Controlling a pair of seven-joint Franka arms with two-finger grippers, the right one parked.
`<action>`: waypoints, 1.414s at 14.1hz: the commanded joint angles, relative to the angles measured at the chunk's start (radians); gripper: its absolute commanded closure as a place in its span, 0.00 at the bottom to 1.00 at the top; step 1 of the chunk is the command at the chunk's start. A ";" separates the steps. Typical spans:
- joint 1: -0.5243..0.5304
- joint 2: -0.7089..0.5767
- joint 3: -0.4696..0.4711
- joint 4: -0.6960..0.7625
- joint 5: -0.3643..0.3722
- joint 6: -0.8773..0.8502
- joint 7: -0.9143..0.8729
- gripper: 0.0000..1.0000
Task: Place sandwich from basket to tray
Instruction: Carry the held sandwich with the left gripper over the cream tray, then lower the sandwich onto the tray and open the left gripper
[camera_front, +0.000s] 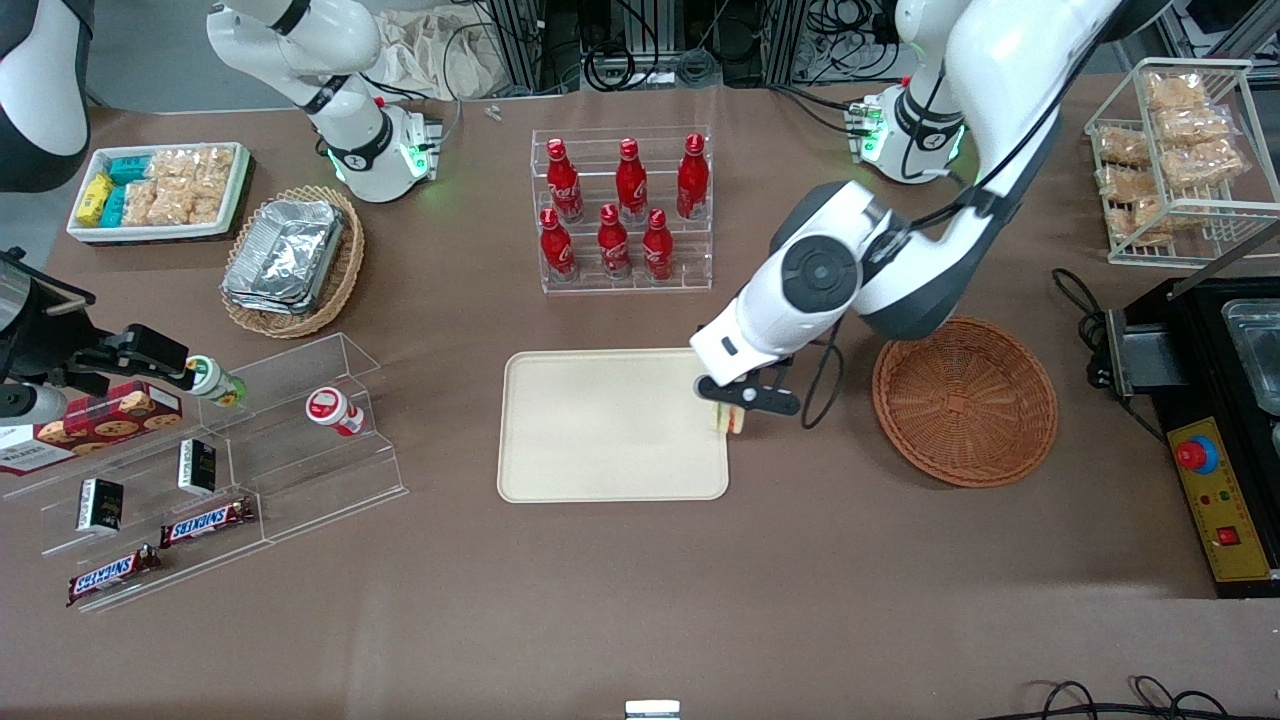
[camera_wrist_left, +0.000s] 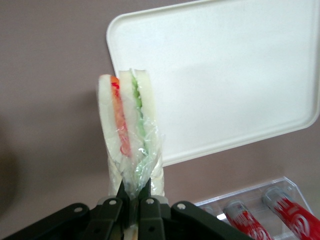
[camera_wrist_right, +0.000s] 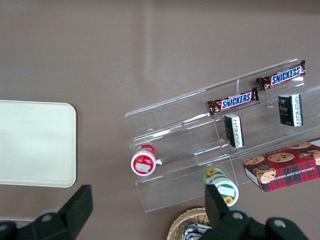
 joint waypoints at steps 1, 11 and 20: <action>-0.036 0.089 -0.001 0.040 0.111 0.044 -0.071 0.92; -0.118 0.201 0.070 0.057 0.213 0.193 -0.154 0.85; -0.093 0.010 0.071 0.053 0.239 -0.052 -0.271 0.00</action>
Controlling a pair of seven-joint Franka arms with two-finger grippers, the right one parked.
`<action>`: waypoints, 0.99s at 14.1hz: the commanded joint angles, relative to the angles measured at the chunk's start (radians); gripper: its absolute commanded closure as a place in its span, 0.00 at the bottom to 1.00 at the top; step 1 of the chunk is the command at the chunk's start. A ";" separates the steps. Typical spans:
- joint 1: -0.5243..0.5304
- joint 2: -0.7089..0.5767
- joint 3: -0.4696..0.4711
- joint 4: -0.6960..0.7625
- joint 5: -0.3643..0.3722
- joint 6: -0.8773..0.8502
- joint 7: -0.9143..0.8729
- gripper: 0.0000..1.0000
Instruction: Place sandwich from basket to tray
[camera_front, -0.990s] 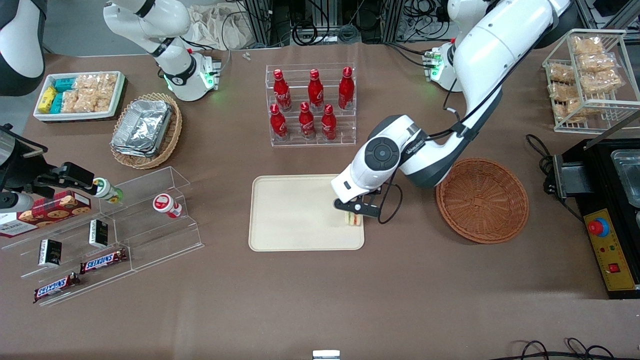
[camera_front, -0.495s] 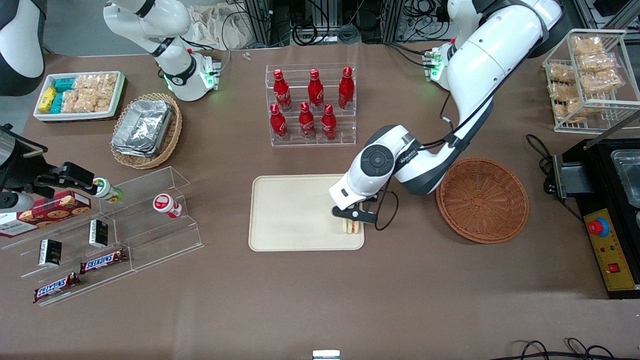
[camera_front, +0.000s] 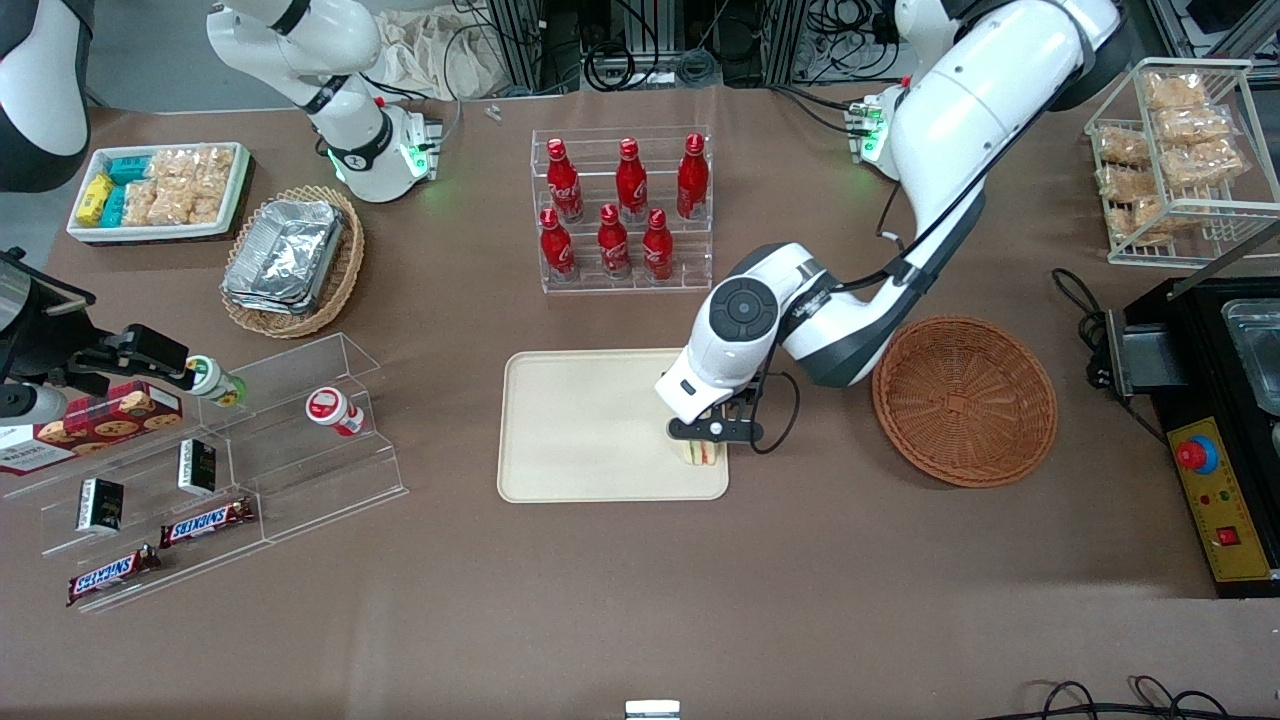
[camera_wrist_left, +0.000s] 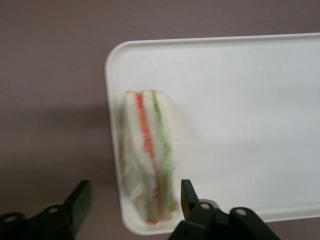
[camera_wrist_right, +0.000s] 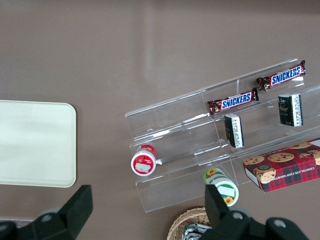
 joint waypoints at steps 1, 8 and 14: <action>0.024 -0.162 0.008 -0.022 0.009 -0.180 0.085 0.00; 0.298 -0.429 0.008 -0.016 -0.164 -0.441 0.588 0.00; 0.543 -0.491 0.013 0.023 -0.175 -0.521 0.705 0.00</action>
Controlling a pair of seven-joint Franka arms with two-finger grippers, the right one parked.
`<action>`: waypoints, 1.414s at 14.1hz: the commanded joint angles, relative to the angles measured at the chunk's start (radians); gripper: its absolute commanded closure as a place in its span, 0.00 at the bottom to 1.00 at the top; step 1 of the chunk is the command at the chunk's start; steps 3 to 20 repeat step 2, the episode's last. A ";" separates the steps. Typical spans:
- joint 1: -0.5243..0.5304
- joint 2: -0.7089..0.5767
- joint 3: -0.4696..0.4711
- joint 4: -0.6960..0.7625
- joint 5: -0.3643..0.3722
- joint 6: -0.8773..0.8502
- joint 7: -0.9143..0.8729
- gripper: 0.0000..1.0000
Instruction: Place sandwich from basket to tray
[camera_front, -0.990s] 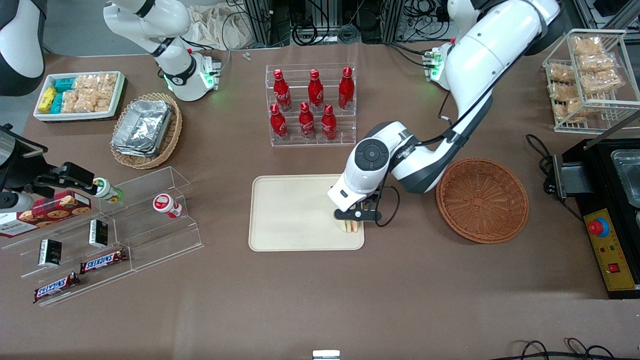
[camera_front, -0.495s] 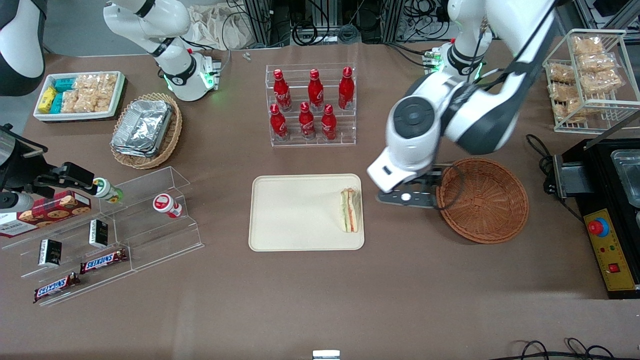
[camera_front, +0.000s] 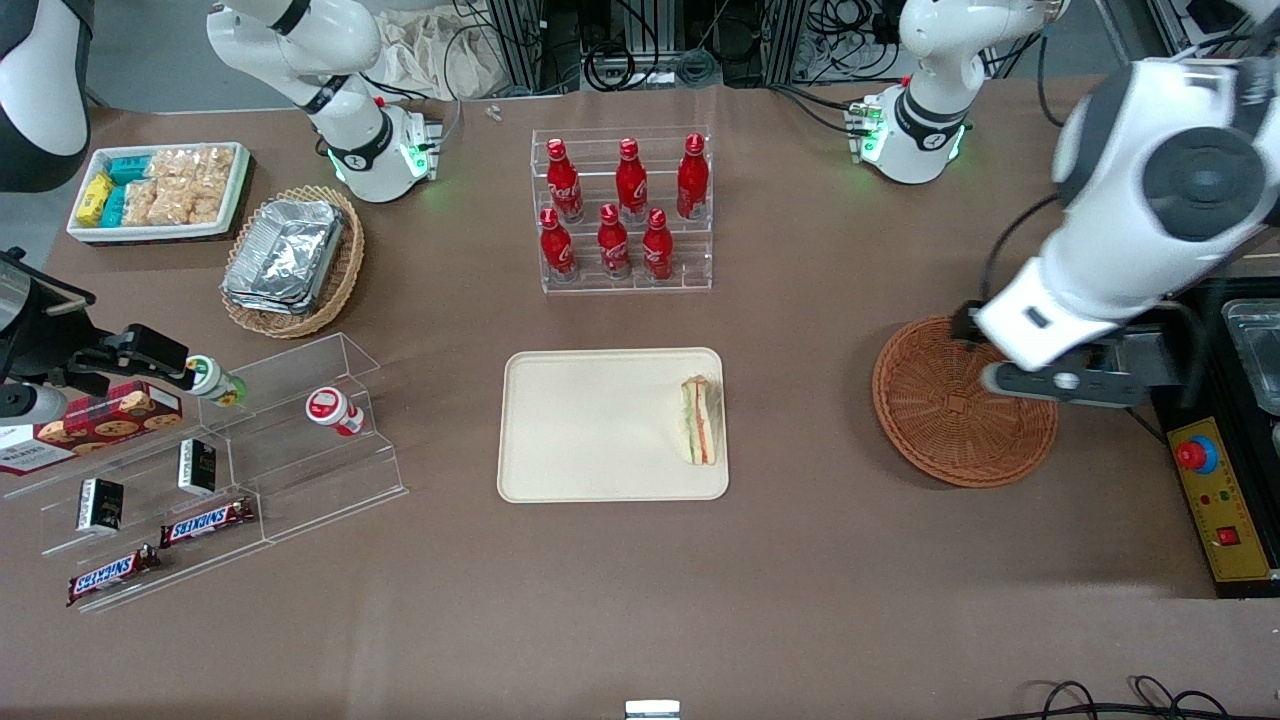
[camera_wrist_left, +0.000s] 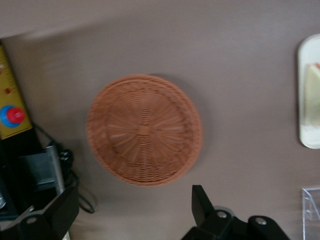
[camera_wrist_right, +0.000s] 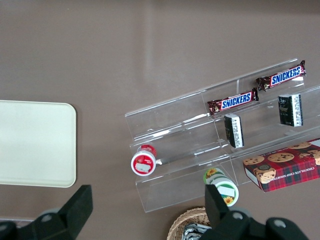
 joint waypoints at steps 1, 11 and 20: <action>0.069 -0.009 -0.010 0.031 -0.018 -0.045 0.013 0.00; 0.082 -0.009 -0.010 0.041 -0.018 -0.051 0.043 0.00; 0.082 -0.009 -0.010 0.041 -0.018 -0.051 0.043 0.00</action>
